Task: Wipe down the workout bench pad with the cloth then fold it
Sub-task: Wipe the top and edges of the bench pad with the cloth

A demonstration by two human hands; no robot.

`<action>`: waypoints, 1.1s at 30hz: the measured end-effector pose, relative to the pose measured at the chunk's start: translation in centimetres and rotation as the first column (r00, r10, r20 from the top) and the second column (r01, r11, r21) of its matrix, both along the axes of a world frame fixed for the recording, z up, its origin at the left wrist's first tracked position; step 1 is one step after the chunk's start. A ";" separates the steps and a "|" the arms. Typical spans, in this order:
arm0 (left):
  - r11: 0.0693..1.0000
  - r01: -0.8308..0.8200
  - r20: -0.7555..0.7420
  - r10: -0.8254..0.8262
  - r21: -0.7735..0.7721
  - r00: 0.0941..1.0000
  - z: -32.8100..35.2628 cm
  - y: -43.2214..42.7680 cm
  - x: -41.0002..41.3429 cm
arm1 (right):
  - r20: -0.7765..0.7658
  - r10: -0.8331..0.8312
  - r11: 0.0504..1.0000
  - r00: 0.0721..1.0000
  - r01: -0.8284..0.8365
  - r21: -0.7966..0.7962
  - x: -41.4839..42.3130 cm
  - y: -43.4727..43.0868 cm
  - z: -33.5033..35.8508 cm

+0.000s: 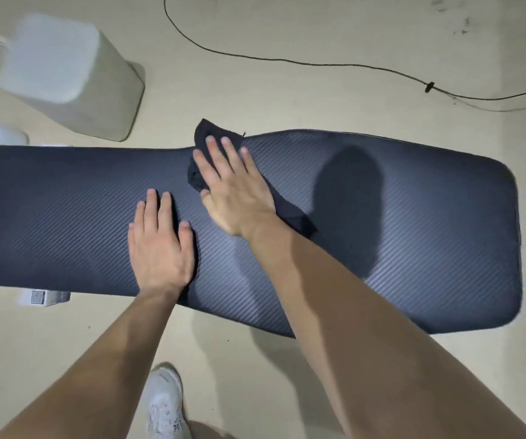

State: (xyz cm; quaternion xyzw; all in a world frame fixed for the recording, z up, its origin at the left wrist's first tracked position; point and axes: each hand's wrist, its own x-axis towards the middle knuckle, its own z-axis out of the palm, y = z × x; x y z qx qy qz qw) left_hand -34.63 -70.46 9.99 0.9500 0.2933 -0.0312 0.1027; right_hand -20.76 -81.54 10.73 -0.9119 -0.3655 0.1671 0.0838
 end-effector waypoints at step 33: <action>0.876 0.478 0.075 -0.473 -0.067 0.878 0.3 -23.2 8.1 | 0.099 -0.630 0.759 0.770 0.638 -0.130 -4.2 -33.3 -0.4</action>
